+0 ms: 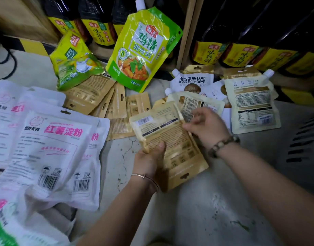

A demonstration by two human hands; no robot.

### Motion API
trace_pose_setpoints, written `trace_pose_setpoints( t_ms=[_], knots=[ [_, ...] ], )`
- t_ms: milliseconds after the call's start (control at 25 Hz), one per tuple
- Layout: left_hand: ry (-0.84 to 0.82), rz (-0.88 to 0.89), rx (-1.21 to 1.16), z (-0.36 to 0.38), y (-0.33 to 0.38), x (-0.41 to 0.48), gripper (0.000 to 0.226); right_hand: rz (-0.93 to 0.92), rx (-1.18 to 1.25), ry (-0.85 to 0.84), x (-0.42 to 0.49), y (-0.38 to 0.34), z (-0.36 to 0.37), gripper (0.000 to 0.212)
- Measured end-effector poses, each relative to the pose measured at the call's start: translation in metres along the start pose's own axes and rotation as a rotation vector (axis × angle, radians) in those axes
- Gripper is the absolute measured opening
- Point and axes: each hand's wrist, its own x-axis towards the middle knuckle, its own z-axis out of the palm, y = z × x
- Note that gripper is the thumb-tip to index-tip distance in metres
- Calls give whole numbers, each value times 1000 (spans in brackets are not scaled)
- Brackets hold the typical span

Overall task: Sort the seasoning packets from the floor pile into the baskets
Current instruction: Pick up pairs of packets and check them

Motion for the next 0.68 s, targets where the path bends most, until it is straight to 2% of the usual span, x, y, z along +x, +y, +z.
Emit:
trace_pose_setpoints(
  t_ms=[80, 160, 240, 280, 360, 480, 560, 680],
  knots=[
    [116, 19, 5, -8, 2, 4, 8, -77, -234, 83, 27, -9, -9, 61],
    [199, 22, -25, -15, 2, 8, 9, -159, -555, 32, 49, -16, -14, 81],
    [225, 5, -85, -16, -1, 7, 9, -139, -811, -30, 62, -16, -14, 93],
    [233, -6, -98, -17, -3, 6, 9, -91, -862, -34, 66, -13, -13, 93],
    [257, -10, -84, -20, -4, 7, 9, 15, -796, -29, 67, -5, -13, 77],
    [265, 15, -37, -24, -5, 8, 10, 79, -571, -66, 54, 8, -19, 38],
    [255, 33, -7, -26, -3, 9, 10, 42, -407, 26, 39, 11, -35, 28],
    [192, 56, 41, -26, -1, 7, 8, 61, 10, 160, 10, 12, -64, 16]
  ],
)
